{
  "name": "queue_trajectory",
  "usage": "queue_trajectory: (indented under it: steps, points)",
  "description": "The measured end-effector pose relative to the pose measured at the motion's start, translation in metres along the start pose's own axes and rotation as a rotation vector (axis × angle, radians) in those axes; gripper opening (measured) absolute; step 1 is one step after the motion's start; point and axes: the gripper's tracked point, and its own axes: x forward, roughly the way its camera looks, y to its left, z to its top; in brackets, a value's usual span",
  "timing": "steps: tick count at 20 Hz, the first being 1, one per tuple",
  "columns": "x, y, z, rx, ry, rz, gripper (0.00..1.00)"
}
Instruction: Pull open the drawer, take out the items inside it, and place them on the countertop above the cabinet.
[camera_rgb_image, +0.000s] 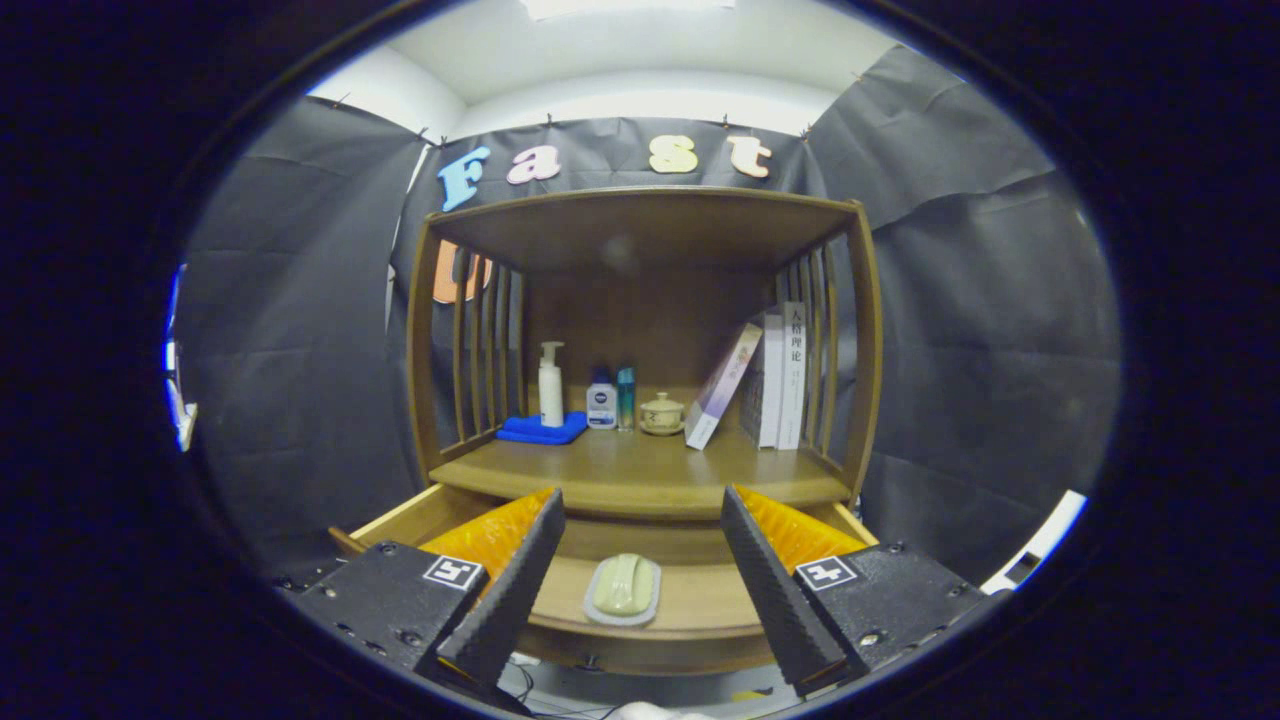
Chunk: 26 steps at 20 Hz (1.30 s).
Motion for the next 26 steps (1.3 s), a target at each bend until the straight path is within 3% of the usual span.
queue_trajectory:
  steps: [5, 13, 16, 21, 26]
  points:
    - [0.054, 0.0, -0.004, -0.015, 0.159, 0.055, 0.99]
    - [0.117, 0.019, -0.087, -0.028, 0.581, 0.131, 0.99]
    - [0.12, 0.023, -0.118, -0.01, 0.748, 0.139, 0.98]
    - [0.125, 0.024, -0.151, -0.019, 0.914, 0.112, 0.96]
    - [0.12, 0.025, -0.173, -0.038, 1.038, 0.095, 0.81]
